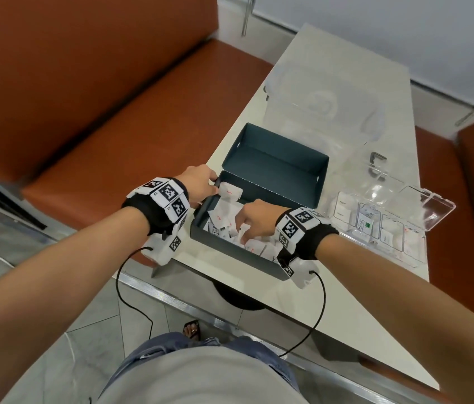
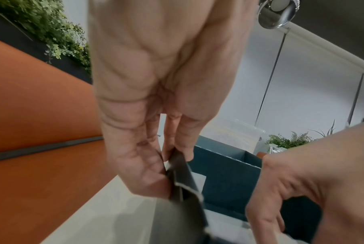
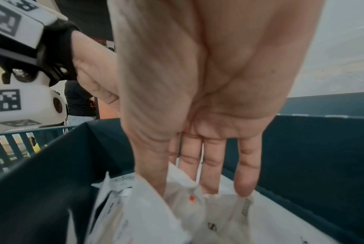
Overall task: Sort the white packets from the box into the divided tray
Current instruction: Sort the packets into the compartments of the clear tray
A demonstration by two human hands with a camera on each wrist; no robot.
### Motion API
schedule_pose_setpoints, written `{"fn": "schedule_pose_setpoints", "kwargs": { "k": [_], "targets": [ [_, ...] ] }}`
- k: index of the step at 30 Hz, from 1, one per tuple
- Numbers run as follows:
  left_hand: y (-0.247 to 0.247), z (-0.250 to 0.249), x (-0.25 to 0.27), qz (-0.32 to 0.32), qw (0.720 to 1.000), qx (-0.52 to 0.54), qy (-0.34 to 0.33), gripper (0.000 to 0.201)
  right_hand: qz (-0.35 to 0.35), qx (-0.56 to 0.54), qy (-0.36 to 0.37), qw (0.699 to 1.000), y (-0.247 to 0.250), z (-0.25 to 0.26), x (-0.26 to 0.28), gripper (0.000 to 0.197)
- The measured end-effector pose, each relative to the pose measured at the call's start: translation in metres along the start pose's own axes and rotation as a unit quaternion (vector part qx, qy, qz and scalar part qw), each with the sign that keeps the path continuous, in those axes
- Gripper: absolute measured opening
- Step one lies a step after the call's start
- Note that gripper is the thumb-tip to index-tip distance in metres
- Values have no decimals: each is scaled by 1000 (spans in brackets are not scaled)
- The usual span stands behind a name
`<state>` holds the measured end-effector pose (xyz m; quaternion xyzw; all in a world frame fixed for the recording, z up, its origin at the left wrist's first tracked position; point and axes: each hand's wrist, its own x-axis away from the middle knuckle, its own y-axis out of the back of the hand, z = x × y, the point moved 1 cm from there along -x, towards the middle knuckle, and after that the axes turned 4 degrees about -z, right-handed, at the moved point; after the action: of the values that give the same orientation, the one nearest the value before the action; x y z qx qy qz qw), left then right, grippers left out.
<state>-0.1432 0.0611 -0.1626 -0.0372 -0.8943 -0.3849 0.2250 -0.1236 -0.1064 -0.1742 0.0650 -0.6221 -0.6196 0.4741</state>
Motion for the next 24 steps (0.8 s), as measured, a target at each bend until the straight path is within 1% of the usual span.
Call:
{"fn": "schedule_pose_setpoints", "kwargs": {
  "k": [7,12,17,19,22,24],
  "targets": [
    [-2,0,-1,-7,1000,-6,2,43,-63,-32,26,997,7,-7,5,29],
    [-5,1,-3,-21,999,-25,-6,44,-114,-51,9,992,18,-11,11,24],
    [-7,3,-4,-28,997,-74,-14,43,-169,-123,-26,978,28,-23,21,19],
    [-6,3,-4,-19,997,-78,-13,44,-189,-168,-44,967,31,-28,27,18],
    [1,-2,-3,-12,997,-75,-13,47,-225,-265,-70,935,38,-40,42,14],
    [9,-14,-3,-64,992,-101,-50,48,-251,-332,-79,906,44,-50,55,10]
  ]
}}
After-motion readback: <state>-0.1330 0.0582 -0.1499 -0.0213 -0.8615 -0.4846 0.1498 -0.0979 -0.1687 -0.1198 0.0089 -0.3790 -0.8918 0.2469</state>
